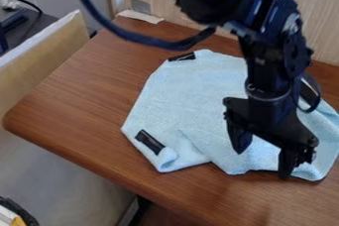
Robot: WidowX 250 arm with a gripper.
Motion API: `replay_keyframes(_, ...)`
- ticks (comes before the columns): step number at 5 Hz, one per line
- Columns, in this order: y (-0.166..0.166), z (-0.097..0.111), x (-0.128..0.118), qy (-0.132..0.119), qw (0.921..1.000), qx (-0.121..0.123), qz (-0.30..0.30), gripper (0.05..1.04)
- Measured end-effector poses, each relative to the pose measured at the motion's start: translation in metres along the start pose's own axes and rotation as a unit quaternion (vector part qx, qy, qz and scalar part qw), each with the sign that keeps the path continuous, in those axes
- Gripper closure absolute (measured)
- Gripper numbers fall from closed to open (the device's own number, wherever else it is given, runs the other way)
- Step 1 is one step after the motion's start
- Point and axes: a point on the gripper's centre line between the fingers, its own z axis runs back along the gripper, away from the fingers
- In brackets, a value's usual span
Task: Unfold
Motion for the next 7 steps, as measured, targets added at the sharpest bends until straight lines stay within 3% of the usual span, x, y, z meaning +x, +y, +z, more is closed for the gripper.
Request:
replay_keyframes(2,-0.001,-0.021,0.005,0.015,0.9980,-0.006,-0.062,0.084)
replay_keyframes(3,-0.006,-0.032,0.010,0.033,0.9925,-0.023,-0.115,0.084)
replay_keyframes(4,-0.002,-0.035,0.013,0.030,0.9870,-0.012,-0.158,0.138)
replay_keyframes(6,0.001,-0.045,0.010,0.041,0.9883,0.005,-0.147,0.727)
replay_keyframes(7,0.002,-0.046,0.009,0.044,0.9889,0.007,-0.142,0.934)
